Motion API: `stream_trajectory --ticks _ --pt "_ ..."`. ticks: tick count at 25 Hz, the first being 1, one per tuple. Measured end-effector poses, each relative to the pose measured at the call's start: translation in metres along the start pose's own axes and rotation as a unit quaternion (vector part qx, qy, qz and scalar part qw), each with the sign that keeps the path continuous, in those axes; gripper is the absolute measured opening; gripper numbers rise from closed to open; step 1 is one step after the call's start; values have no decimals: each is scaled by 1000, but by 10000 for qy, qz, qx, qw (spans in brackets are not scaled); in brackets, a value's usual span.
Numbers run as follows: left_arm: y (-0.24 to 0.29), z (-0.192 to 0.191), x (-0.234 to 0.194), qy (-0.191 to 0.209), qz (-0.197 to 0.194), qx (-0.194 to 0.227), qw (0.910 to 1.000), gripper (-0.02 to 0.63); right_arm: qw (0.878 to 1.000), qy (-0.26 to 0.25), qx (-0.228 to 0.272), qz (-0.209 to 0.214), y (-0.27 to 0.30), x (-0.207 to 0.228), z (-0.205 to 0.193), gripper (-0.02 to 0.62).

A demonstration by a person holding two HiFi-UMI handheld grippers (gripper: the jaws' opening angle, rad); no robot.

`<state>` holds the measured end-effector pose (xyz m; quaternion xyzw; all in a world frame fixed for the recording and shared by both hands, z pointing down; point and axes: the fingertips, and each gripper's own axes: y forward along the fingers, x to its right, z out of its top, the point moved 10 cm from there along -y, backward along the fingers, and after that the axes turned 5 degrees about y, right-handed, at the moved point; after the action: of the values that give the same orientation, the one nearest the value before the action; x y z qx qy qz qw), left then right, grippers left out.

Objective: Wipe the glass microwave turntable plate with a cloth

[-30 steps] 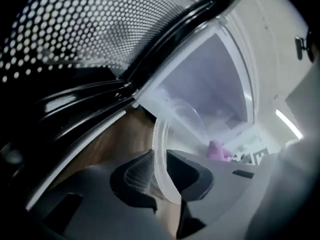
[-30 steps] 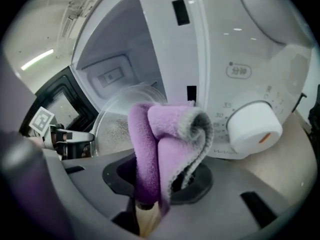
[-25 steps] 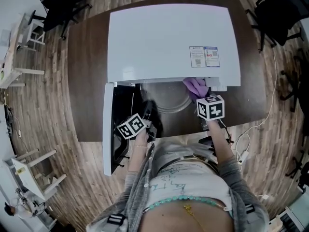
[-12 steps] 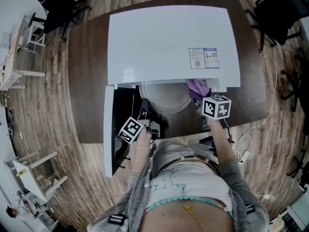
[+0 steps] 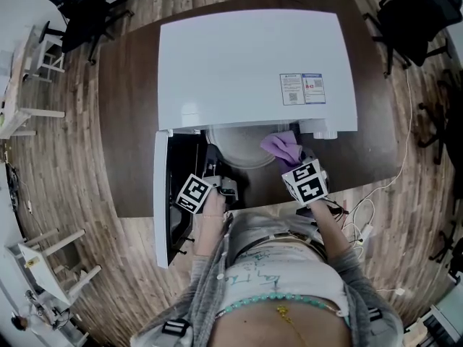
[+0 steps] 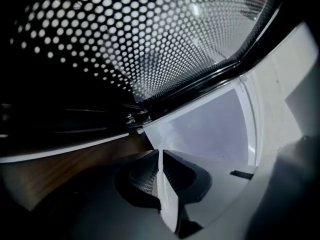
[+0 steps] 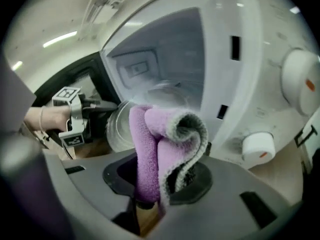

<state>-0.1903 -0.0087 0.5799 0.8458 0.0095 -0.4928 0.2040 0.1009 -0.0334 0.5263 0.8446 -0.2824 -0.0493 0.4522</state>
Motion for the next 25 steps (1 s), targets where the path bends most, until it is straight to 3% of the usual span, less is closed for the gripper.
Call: stream_trajectory --ticks 3,8,10,15,17,20,23,25 --pt "6 -1 0 124 -28 -14 9999 36 9989 -283 104 -356 9 -13 -1 132" --pt "10 -3 -2 585 28 -228 9980 48 9988 255 162 -392 21 2 -3 132" --pt "11 -5 1 865 91 -373 9955 90 9985 306 86 -444 24 5 -3 132" --pt "7 -6 10 1793 439 -974 9780 139 9974 463 179 -518 26 6 -2 130" --pt "5 -8 7 1702 451 -1102 9782 155 9969 563 267 -484 26 8 1 129" --pt "6 -10 2 1239 368 -1176 9846 149 9961 650 449 -396 26 12 7 126" --pt "4 -14 2 896 342 -1207 9880 81 9939 847 703 59 32 10 19 124" --pt "3 -17 4 751 341 -1143 9900 74 9942 741 766 151 39 4 32 124"
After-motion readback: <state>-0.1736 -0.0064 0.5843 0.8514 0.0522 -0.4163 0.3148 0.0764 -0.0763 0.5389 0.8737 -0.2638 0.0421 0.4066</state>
